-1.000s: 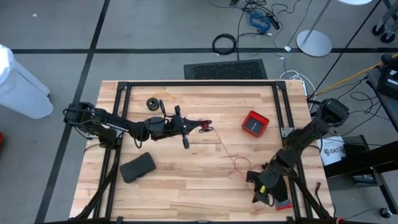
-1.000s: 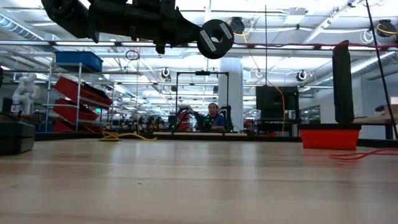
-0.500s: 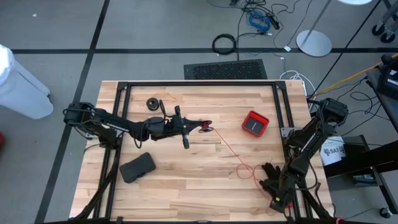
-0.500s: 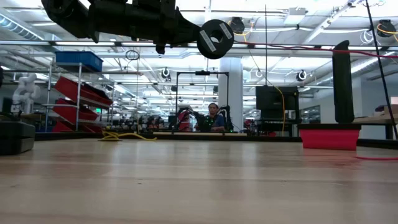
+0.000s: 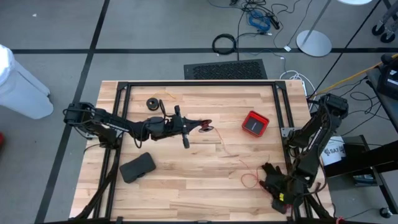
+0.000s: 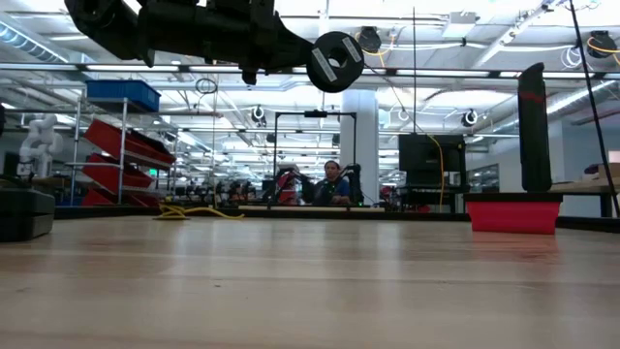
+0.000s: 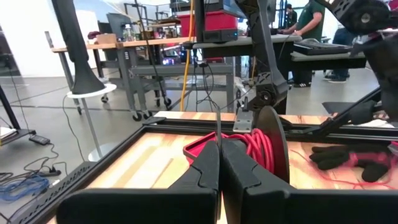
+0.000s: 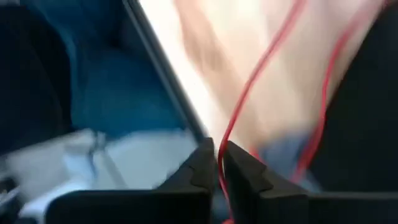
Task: Coil cords
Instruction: Coil the red wire onto the black spool
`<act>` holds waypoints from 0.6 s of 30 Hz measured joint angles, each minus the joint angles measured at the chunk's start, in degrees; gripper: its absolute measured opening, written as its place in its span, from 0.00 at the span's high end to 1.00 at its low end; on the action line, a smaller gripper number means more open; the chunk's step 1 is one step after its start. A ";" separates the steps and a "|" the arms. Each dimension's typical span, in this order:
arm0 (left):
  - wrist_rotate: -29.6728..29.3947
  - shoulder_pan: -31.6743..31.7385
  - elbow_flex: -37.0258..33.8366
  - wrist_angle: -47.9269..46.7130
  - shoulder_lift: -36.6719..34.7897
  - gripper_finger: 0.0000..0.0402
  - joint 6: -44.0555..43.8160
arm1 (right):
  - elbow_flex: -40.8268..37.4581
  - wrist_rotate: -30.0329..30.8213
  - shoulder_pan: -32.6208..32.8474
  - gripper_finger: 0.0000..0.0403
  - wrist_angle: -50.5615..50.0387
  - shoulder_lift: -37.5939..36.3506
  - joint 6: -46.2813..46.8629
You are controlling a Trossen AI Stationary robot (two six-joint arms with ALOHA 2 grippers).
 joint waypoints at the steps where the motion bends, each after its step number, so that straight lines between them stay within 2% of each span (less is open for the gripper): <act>1: 0.02 -0.02 0.00 -0.02 0.00 1.00 0.00 | 0.44 3.68 -0.24 0.91 -1.22 -0.28 -1.53; 7: 0.04 0.00 0.00 -0.04 0.00 1.00 -0.02 | 1.10 19.86 -2.77 0.69 -6.25 -1.73 -10.42; 11: 0.06 0.00 0.00 -0.04 0.00 1.00 -0.04 | 1.10 27.68 -5.10 0.56 -6.83 -1.96 -17.96; 14: 0.06 0.00 0.00 -0.04 0.00 1.00 -0.04 | 1.10 33.03 -7.43 0.51 -8.58 -1.87 -22.36; 18: 0.09 -0.02 0.00 -0.04 0.00 1.00 -0.15 | 1.10 44.81 -11.79 0.51 -8.33 -1.59 -30.35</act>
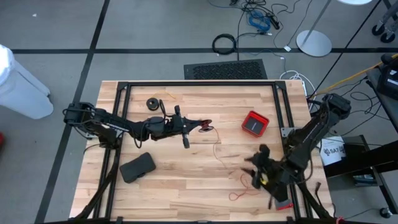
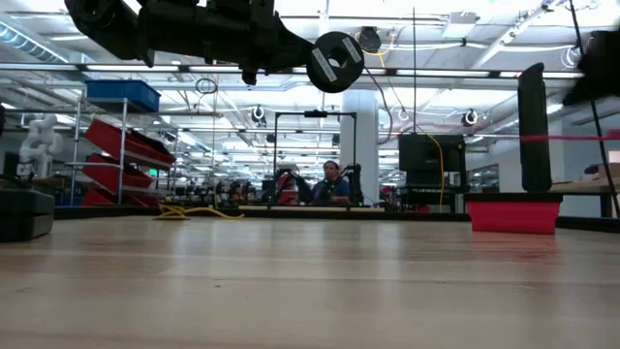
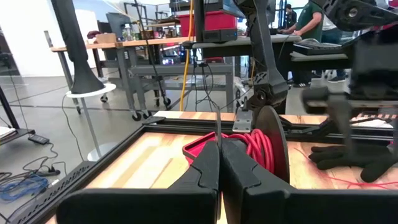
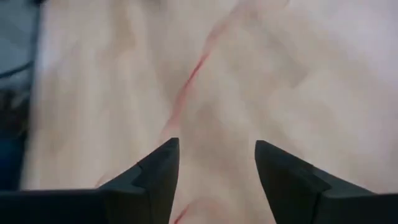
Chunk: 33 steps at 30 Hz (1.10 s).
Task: Coil cords
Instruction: Coil the red wire onto the black spool
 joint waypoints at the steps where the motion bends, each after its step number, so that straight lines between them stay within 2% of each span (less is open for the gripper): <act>1: 0.00 0.00 0.00 -0.02 0.00 1.00 -0.02 | 0.00 3.17 -1.26 0.52 0.12 0.08 -1.67; 3: 0.02 0.00 0.00 -0.02 0.00 1.00 -0.02 | -0.01 7.62 -4.08 0.54 0.83 0.20 -5.35; 5: 0.02 0.00 0.00 -0.03 0.00 1.00 -0.03 | -0.02 9.55 -7.29 0.55 2.63 0.22 -9.42; 12: 0.04 0.00 0.00 0.08 0.00 1.00 -0.02 | -0.02 8.61 -18.33 0.59 13.30 3.47 -24.52; 18: 1.20 0.00 0.00 1.42 0.00 1.00 -1.20 | -0.04 9.00 -24.52 0.62 17.18 9.06 -29.48; 27: 1.75 0.00 0.00 1.96 0.00 1.00 -1.24 | -0.07 8.72 -28.15 0.68 27.38 14.76 -37.72; 30: 1.75 0.00 -0.01 1.86 0.00 1.00 -1.22 | -0.07 8.38 -28.23 0.69 25.55 14.75 -37.10; 33: 1.75 0.00 -0.02 1.29 0.00 1.00 -1.23 | -0.09 8.13 -26.93 0.71 19.41 13.08 -33.05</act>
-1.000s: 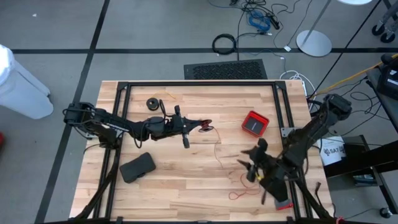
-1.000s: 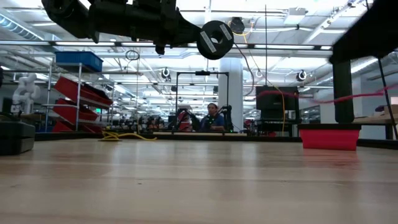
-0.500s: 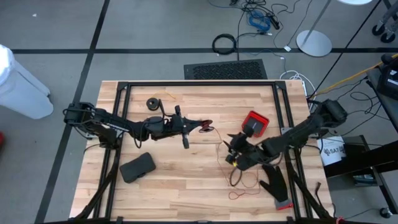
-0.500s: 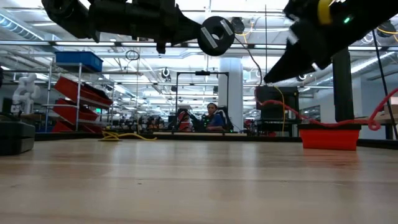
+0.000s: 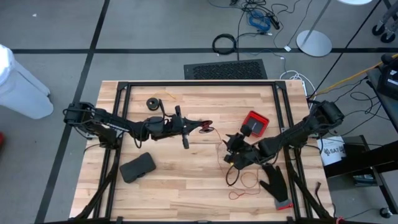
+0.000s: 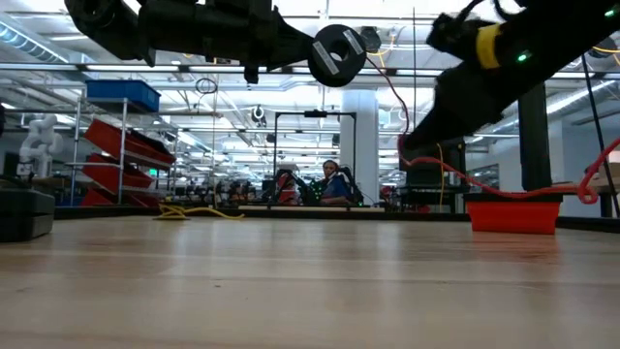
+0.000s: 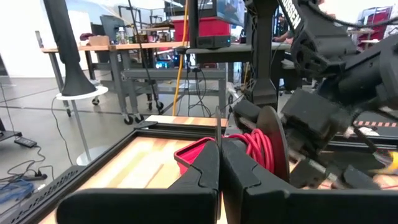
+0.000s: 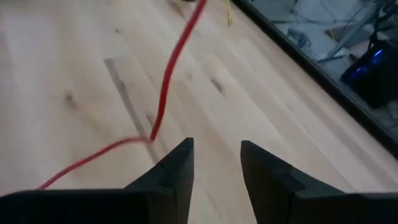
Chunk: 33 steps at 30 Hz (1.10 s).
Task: Coil cords
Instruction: Coil the red wire onto the black spool
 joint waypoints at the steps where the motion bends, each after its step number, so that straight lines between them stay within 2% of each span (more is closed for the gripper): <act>1: 0.00 0.00 0.01 -0.09 0.00 1.00 0.01 | 0.00 -0.72 0.48 0.71 -2.20 -0.87 1.86; 6: 0.00 0.06 0.00 -0.05 0.00 1.00 0.01 | 0.00 -5.87 2.66 0.70 -5.20 -5.15 6.52; 15: 0.00 0.00 0.00 0.35 0.00 1.00 -0.01 | 0.00 -8.66 1.65 0.54 0.89 -5.29 3.38; 19: 0.00 0.00 0.01 0.40 0.00 1.00 -0.01 | 0.00 -8.43 0.74 0.53 3.05 -4.77 1.12; 26: -0.02 0.00 0.00 0.46 0.00 1.00 -0.01 | -0.04 -3.91 -1.10 0.65 3.08 -4.17 0.27; 29: 0.00 0.00 0.00 0.70 0.00 1.00 -0.01 | -0.10 -2.99 -1.45 0.76 3.31 -4.17 -0.16; 33: -0.02 0.00 0.00 1.50 0.00 1.00 -0.16 | -1.25 -0.35 -1.46 0.95 3.43 -4.17 0.67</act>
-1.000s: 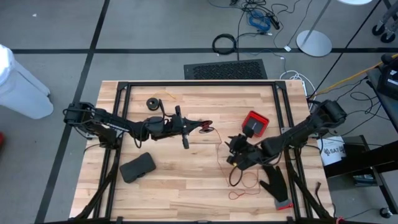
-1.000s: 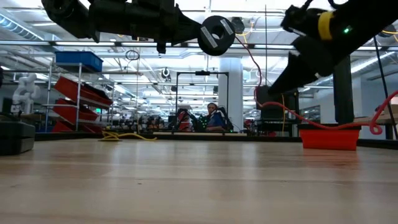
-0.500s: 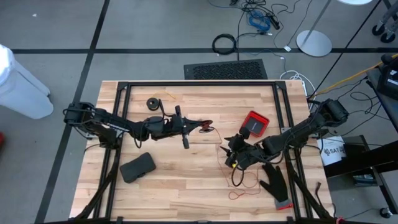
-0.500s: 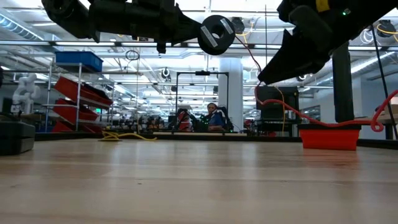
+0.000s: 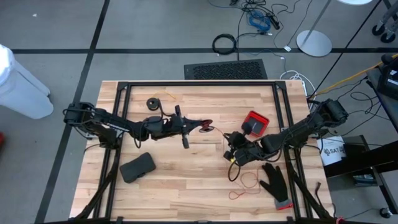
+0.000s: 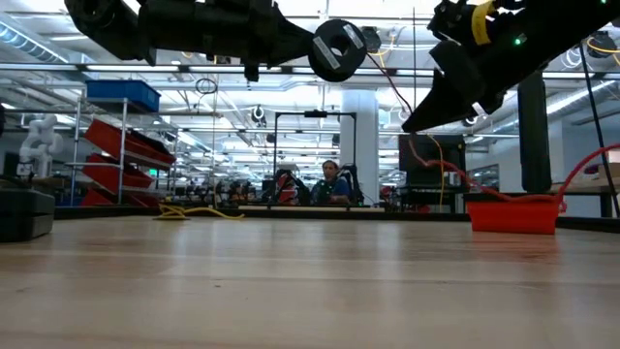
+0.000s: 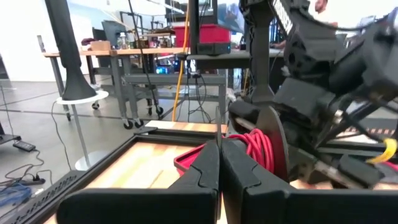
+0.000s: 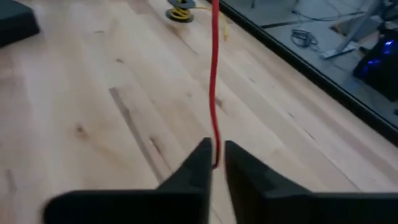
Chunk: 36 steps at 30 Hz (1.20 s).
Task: Coil cords
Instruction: Coil the red wire onto the black spool
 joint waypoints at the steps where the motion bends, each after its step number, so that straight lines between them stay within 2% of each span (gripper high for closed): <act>1: 0.00 0.00 0.00 0.45 0.00 1.00 -0.32 | -0.35 0.89 0.00 0.97 0.62 0.00 0.09; 8: 0.50 0.00 0.00 3.68 0.00 1.00 -2.50 | -1.02 2.00 -4.33 1.00 9.09 2.15 -2.10; 13: -0.24 0.00 0.00 4.34 0.63 1.00 -1.52 | -1.04 -3.94 -8.56 1.00 22.10 4.44 -9.94; 16: -1.44 0.22 -0.02 4.23 1.53 1.00 -0.97 | -0.61 -7.14 -10.54 1.00 26.46 5.23 -12.16; 23: -1.89 1.00 -0.02 7.45 5.38 1.00 -0.50 | 2.44 -11.28 -12.42 1.00 26.50 5.45 -13.47; 28: -4.60 0.96 0.04 12.38 8.50 1.00 1.69 | 3.92 -12.49 -12.38 1.00 26.04 6.17 -13.19; 36: -6.89 0.85 0.04 14.01 9.18 1.00 7.41 | 4.16 -13.25 -12.34 1.00 28.85 6.75 -11.85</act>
